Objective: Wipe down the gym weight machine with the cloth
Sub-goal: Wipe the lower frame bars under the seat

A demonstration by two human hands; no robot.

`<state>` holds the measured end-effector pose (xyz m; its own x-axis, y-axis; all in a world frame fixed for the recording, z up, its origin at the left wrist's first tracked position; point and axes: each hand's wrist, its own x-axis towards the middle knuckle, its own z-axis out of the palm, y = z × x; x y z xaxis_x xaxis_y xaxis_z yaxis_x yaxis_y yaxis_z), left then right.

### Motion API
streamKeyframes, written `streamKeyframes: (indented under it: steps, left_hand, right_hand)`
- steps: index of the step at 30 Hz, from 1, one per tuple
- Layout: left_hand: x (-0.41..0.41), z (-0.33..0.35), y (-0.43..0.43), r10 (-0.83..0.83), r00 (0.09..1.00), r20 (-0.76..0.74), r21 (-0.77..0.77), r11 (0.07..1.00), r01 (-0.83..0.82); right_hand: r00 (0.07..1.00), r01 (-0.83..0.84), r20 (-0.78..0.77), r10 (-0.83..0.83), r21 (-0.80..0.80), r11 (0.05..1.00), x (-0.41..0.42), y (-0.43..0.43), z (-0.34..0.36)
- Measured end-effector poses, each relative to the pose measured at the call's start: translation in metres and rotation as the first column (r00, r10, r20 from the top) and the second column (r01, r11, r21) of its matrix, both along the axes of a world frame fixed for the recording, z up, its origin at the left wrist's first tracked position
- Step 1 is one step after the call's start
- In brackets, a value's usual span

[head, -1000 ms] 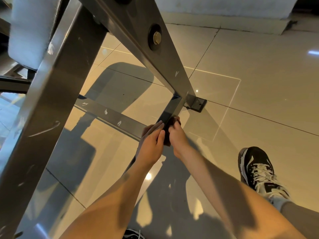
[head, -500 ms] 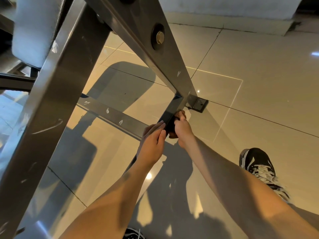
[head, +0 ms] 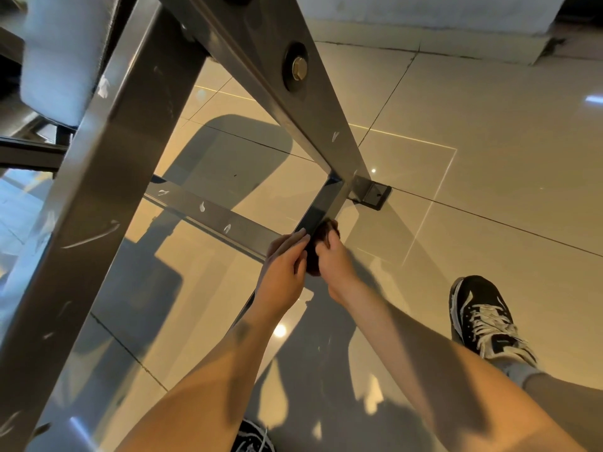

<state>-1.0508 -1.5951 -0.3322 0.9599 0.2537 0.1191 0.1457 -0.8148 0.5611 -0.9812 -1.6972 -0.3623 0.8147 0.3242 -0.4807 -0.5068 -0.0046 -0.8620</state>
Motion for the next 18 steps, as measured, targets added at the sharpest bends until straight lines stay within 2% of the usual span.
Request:
streamKeyframes:
  steps: [4,7,12,16,18]
  left_hand:
    - [-0.028,-0.004,0.005,0.008,0.999,0.051,0.099,0.995,-0.013]
    - [-0.045,-0.007,0.005,0.044,0.998,0.055,0.107,0.993,-0.050]
    - [-0.062,-0.013,0.007,0.060,0.996,0.065,0.078,0.995,-0.065]
    - [-0.070,-0.018,0.010,0.036,0.990,0.139,0.088,0.995,-0.048]
    - [-0.070,-0.016,0.007,0.050,0.983,0.176,0.076,0.995,-0.065]
  right_hand:
    - [0.999,-0.041,-0.003,0.041,-0.008,0.999,-0.064,0.002,-0.003]
    - [0.998,-0.056,0.003,0.056,-0.034,0.998,-0.086,0.002,-0.005]
    - [0.994,-0.084,0.070,0.089,-0.074,0.994,-0.067,-0.001,0.000]
    - [0.999,0.034,0.007,-0.033,-0.059,0.998,-0.037,0.009,0.018]
    - [1.000,-0.001,0.023,0.002,-0.060,0.998,-0.054,0.009,0.021]
